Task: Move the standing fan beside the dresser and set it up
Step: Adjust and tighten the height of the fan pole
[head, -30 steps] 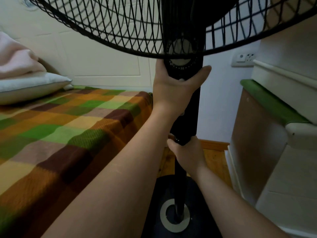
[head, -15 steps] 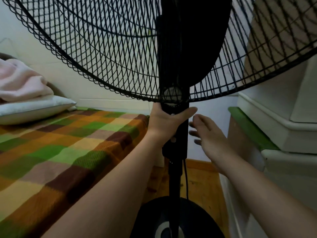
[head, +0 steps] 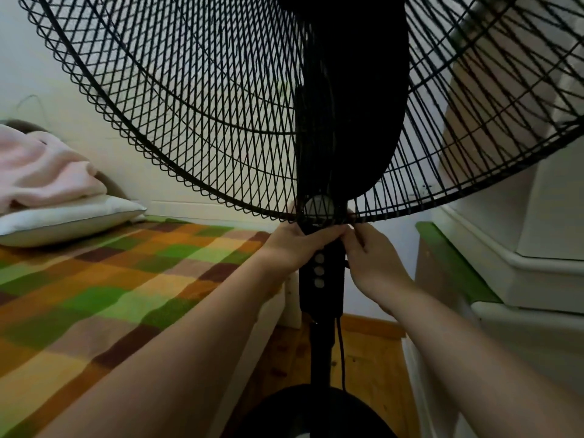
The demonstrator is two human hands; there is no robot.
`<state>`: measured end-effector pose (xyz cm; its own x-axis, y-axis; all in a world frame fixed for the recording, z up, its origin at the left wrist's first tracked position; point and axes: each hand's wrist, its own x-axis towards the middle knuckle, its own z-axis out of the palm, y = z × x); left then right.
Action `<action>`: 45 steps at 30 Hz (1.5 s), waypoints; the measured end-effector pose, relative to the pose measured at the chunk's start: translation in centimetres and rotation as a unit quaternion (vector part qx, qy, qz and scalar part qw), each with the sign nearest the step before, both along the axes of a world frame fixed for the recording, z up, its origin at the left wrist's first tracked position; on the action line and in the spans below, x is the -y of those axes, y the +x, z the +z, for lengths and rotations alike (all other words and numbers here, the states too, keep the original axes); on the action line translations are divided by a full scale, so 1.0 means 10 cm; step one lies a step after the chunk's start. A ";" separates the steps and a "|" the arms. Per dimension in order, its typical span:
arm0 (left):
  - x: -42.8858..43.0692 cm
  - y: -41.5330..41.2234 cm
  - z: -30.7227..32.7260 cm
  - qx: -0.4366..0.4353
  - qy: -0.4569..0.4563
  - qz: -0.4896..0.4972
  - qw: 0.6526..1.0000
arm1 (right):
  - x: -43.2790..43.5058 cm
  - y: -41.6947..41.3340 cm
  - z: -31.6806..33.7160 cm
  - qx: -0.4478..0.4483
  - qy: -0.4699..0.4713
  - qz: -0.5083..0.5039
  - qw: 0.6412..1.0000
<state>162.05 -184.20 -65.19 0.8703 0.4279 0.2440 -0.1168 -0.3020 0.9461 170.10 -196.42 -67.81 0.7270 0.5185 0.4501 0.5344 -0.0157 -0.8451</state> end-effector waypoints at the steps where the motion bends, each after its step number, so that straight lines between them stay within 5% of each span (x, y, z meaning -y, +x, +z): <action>1: 0.01 -0.01 0.00 0.000 -0.001 0.001 1.000 | -0.01 -0.01 0.00 0.003 -0.001 -0.006 1.000; 45: 0.04 0.13 -0.10 0.062 0.029 0.031 0.997 | 0.01 0.04 -0.03 0.019 0.025 0.023 0.999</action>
